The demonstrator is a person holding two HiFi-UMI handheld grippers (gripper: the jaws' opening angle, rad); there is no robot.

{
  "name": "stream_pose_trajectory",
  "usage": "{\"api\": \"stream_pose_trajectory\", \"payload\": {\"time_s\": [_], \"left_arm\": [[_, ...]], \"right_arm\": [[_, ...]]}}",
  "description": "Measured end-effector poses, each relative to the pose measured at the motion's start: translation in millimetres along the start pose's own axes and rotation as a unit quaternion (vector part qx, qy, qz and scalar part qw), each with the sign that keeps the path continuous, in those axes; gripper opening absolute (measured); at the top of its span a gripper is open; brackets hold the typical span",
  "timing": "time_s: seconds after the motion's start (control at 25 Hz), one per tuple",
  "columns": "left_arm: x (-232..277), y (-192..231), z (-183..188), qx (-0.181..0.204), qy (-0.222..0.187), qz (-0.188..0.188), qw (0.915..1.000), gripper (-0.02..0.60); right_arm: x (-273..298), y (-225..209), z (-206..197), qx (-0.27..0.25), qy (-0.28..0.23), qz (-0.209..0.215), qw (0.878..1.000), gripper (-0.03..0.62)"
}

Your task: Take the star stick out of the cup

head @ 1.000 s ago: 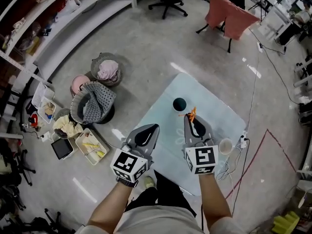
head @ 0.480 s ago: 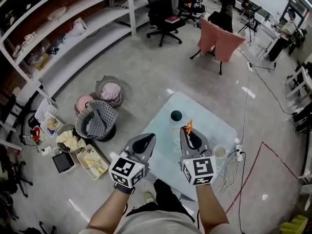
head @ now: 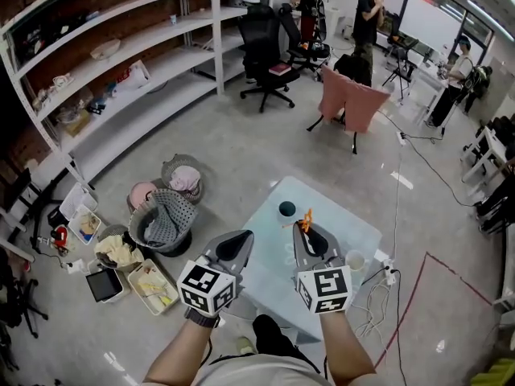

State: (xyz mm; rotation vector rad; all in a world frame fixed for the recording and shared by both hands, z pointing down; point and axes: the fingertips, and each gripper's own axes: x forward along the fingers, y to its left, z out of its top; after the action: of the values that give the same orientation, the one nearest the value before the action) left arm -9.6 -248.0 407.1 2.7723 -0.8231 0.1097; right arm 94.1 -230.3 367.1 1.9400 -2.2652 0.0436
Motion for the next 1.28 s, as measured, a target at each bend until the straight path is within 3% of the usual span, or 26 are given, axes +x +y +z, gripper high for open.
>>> {"api": "stream_pose_trajectory", "payload": {"time_s": [0.6,1.28], "left_arm": [[-49.9,-27.2,43.0,0.031,-0.031,0.008,0.999,0.006],[-75.3,-31.1,52.4,0.048,-0.034,0.02,0.9981,0.006]], "right_arm": [[-48.6,35.9,52.6,-0.027,-0.039,0.006,0.999,0.028],[-61.1,58.2,65.4,-0.02,-0.047,0.017,0.999,0.026]]}}
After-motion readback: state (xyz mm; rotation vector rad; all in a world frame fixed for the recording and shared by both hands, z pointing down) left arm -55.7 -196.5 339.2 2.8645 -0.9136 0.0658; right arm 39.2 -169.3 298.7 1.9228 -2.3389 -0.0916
